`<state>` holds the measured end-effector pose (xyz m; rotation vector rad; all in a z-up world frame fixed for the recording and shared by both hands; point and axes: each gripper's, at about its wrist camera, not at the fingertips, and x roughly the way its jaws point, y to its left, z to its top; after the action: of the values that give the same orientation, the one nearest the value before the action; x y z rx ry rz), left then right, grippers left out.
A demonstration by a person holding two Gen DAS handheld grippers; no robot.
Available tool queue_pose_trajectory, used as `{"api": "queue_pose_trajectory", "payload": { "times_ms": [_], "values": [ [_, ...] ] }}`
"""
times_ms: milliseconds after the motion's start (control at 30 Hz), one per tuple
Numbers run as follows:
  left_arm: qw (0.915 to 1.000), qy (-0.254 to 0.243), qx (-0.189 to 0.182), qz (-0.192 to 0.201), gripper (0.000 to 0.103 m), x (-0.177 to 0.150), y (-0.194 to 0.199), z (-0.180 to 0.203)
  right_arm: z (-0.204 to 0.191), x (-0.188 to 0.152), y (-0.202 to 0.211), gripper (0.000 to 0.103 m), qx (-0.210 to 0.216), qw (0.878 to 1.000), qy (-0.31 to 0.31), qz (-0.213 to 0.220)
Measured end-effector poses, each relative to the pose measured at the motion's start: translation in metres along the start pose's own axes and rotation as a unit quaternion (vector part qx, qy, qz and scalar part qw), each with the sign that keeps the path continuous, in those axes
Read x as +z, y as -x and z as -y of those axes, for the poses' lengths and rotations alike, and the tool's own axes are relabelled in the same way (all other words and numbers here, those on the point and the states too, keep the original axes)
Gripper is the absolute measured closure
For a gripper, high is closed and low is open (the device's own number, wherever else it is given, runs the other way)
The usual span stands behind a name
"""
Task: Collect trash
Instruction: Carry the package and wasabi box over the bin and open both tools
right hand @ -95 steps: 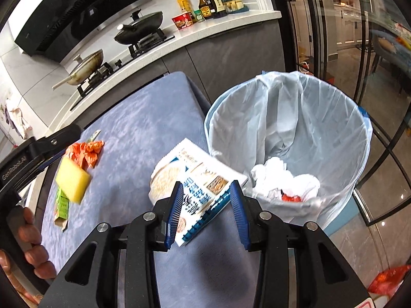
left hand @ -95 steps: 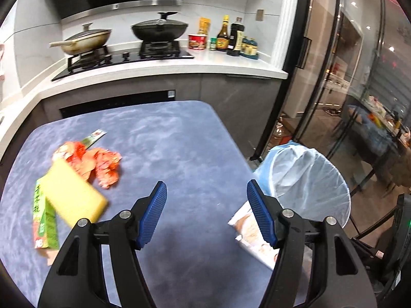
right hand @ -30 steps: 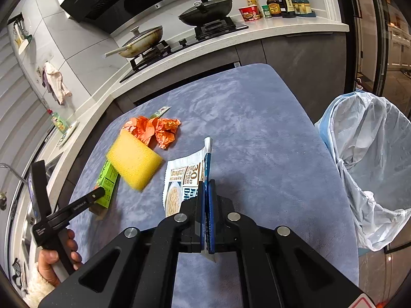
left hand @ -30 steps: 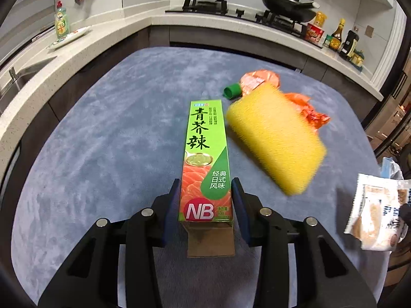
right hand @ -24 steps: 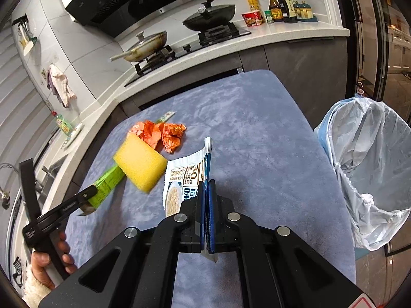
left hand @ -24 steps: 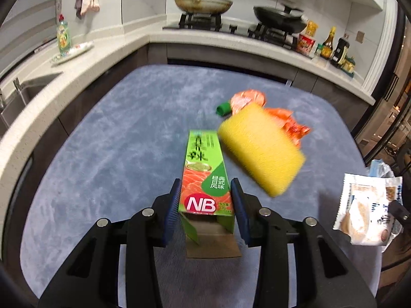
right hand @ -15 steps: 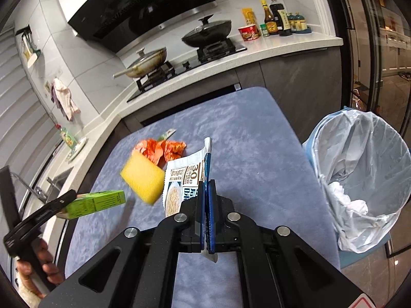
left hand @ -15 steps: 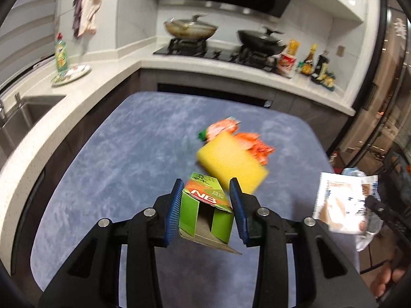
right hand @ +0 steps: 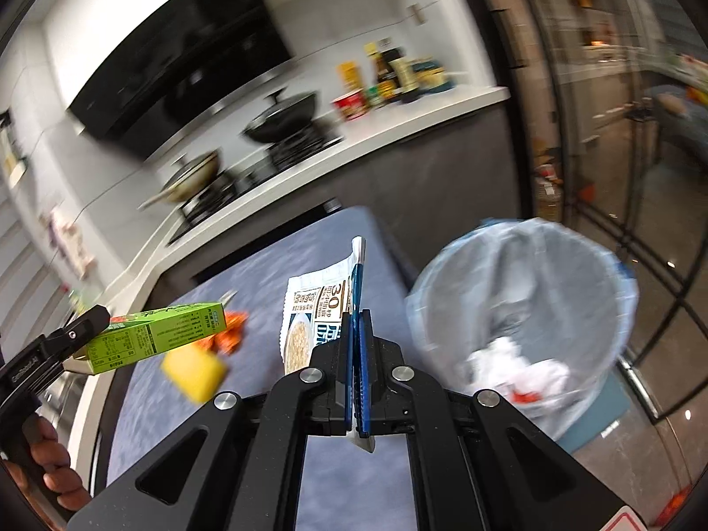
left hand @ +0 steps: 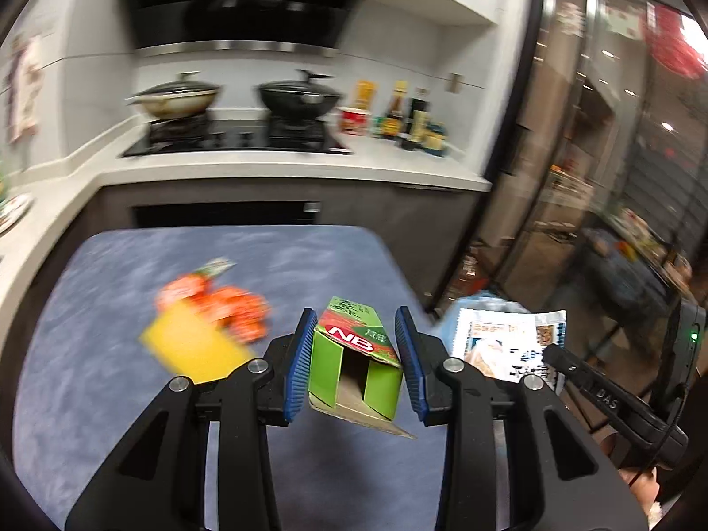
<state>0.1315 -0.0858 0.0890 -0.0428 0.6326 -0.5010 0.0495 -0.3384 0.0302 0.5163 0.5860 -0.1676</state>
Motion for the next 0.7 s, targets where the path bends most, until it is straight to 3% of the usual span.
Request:
{"api": "queue_pose_trajectory", "payload": {
  "times_ms": [167,333,433,700],
  "values": [
    [0.9972,-0.037,-0.064,-0.012,0.068,0.008,-0.042,0.065,0.05,0.015,0.003,0.1,-0.058,0.998,-0.021,0.015],
    [0.9885,-0.054,-0.137,-0.036,0.068,0.005,-0.09,0.119,0.09,0.025,-0.01,0.1,-0.108,0.994,-0.032,0.012],
    [0.9837,-0.065,-0.158,-0.056,0.068,-0.006,-0.122,0.144,0.107,0.025,-0.022,0.1,-0.127,0.991,-0.033,0.005],
    [0.9764,-0.093,-0.159,-0.112,0.068,-0.036,-0.186,0.179,0.132,0.015,-0.054,0.098,-0.165,0.986,-0.032,-0.019]
  ]
}}
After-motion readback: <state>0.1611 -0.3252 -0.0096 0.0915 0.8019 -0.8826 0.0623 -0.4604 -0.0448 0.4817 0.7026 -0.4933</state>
